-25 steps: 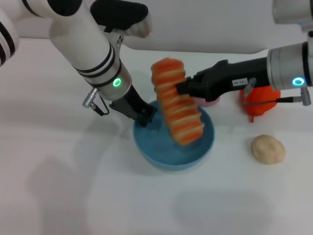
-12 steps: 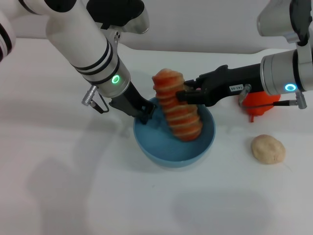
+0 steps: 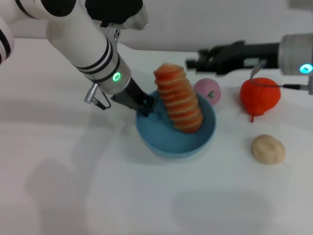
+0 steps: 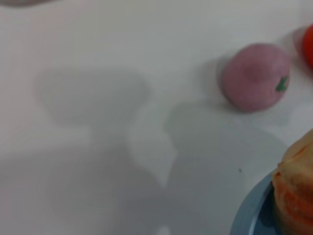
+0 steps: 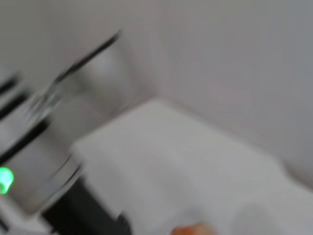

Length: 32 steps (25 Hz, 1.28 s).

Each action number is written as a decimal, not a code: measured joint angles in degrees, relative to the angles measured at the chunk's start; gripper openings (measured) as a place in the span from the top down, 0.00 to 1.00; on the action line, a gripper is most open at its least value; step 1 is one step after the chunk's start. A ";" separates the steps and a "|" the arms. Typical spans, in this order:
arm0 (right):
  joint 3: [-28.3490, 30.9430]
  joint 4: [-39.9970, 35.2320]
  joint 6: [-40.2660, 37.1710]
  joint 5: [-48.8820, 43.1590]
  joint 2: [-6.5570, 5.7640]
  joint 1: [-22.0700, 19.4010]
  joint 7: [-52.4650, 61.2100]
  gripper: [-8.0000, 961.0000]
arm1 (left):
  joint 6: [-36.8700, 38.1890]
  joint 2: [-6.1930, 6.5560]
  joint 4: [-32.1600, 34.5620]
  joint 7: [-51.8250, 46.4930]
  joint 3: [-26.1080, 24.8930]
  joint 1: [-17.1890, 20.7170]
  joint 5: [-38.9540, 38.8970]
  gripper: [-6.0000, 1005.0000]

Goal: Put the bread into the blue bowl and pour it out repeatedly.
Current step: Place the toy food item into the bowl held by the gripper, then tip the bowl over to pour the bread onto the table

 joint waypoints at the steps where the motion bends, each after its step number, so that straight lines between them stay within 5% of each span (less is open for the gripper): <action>1: 1.46 0.32 0.61 1.92 -0.08 -0.72 0.01 0.43 | 1.51 0.01 -0.01 0.00 0.20 0.06 0.16 1.00; 12: 12.17 9.57 0.67 43.04 -0.39 -15.83 -14.45 0.43 | 13.85 -0.09 -0.04 -0.24 5.62 1.11 6.13 1.00; 20: 18.68 18.20 -3.64 45.74 -0.56 -19.30 -16.86 0.43 | 21.74 -0.30 -2.51 -0.76 9.28 0.47 11.29 1.00; 32: 18.90 20.99 -3.70 45.44 -0.56 -19.63 -16.91 0.44 | 30.85 -0.63 -3.12 -10.62 19.64 0.34 25.43 0.99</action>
